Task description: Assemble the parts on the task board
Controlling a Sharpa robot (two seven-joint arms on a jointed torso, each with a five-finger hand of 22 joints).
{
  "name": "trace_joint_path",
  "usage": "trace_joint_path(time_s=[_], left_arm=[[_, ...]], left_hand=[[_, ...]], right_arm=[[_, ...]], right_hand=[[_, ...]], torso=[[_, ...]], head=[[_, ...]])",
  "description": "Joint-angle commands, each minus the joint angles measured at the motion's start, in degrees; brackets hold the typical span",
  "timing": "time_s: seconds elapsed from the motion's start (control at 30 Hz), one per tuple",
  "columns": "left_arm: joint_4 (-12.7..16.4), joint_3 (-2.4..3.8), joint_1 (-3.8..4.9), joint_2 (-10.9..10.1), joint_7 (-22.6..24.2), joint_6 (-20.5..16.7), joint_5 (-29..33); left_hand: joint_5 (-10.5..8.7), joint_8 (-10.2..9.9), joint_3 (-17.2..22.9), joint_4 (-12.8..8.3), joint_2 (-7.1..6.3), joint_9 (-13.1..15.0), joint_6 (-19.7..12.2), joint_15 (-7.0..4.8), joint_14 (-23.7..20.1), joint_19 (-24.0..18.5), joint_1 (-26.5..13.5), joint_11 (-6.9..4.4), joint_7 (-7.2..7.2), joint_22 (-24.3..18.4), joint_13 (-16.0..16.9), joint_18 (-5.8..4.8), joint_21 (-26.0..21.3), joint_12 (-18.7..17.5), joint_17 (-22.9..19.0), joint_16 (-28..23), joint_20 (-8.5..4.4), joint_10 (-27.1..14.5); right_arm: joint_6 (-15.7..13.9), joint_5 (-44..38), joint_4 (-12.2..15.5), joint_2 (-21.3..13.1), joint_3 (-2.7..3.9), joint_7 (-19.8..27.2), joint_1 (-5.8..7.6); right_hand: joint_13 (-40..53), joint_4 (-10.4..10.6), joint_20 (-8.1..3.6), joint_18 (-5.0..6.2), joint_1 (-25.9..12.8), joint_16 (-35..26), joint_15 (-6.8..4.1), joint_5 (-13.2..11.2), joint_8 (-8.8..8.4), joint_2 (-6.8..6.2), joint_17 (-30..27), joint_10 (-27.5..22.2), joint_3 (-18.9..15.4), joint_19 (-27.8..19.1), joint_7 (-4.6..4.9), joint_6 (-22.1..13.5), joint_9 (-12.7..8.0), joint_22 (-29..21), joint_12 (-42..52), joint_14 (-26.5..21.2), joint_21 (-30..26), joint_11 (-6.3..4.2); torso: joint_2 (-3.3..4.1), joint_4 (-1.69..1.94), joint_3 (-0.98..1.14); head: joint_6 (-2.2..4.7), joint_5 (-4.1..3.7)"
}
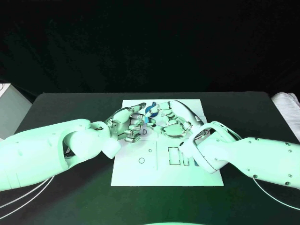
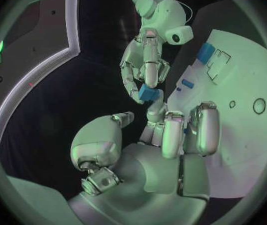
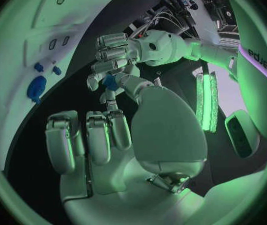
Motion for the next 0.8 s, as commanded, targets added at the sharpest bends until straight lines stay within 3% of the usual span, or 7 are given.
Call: trace_joint_path(time_s=[0.03, 0.23, 0.37, 0.8], left_arm=[[-0.1, 0.05, 0.01, 0.1, -0.4, 2.2, 0.3], [-0.2, 0.07, 0.01, 0.0, 0.0, 2.1, 0.2], [-0.2, 0.08, 0.01, 0.0, 0.4, 1.8, 0.2], [-0.4, 0.09, 0.02, -0.2, 0.7, 0.9, 0.3]], left_hand=[[0.05, 0.3, -0.4, 0.0, -0.04, 0.2, 0.9, -0.60, 5.6, 0.4, -0.8, -0.17, -0.24, 1.6, 0.5, -1.19, 0.4, 0.2, 14.1, 0.3, -0.31, 0.6], [0.08, 0.7, -0.3, 0.0, 0.28, 0.6, 2.0, -0.99, 5.7, 0.5, -0.9, -0.60, -0.72, 1.8, 0.9, -1.23, 0.5, 0.2, 14.2, 0.3, -0.60, 1.0], [0.06, 1.0, 1.1, -0.1, 1.26, 1.1, 2.9, -1.36, 5.8, 0.6, -0.7, -1.00, -1.12, 2.0, 1.3, -1.27, 0.6, 0.0, 14.4, 0.4, -0.95, 1.4], [0.07, 1.2, 2.6, -0.1, 1.28, 1.6, 3.5, -1.62, 5.8, 0.8, -0.5, -1.27, -1.41, 2.2, 1.9, -1.32, 0.7, -0.1, 14.5, 0.4, -1.18, 1.8]], right_arm=[[-0.2, -0.7, 0.0, -0.1, 0.03, 0.9, -0.04], [0.0, -0.7, -0.2, -0.1, 0.03, 0.8, -0.03], [0.1, -0.6, -0.3, -0.1, 0.03, 0.8, -0.03], [0.1, -0.6, -0.5, -0.2, 0.03, 0.8, -0.03]], right_hand=[[9.9, -0.2, -0.14, -0.38, 0.5, 0.2, 0.01, 0.2, 0.28, 0.20, 15.0, 1.3, 0.0, 6.0, -0.33, -0.1, 0.1, 15.1, 0.3, 5.9, 0.3, 0.28], [9.9, -0.2, -0.14, -0.38, 0.5, 0.2, 0.01, 0.2, 0.28, 0.20, 15.0, 1.3, 0.0, 6.0, -0.33, -0.1, 0.1, 15.1, 0.3, 5.9, 0.3, 0.28], [9.9, -0.2, -0.14, -0.38, 0.5, 0.2, 0.01, 0.2, 0.28, 0.20, 15.0, 1.3, 0.0, 6.0, -0.33, -0.1, 0.1, 15.1, 0.3, 5.9, 0.3, 0.28], [9.9, -0.4, -0.12, -0.38, 0.5, 0.2, 0.03, 0.3, 0.27, 0.18, 15.1, 1.3, 0.0, 6.0, -0.30, -0.1, 0.1, 15.1, 0.4, 5.9, 0.3, 0.31]], torso=[[-0.02, 0.00, 0.00], [-0.01, 0.02, -0.03], [-0.01, -0.01, -0.04], [-0.03, 0.06, -0.04]], head=[[-0.04, -0.07], [-0.02, -0.13], [-0.02, -0.15], [-0.03, -0.17]])
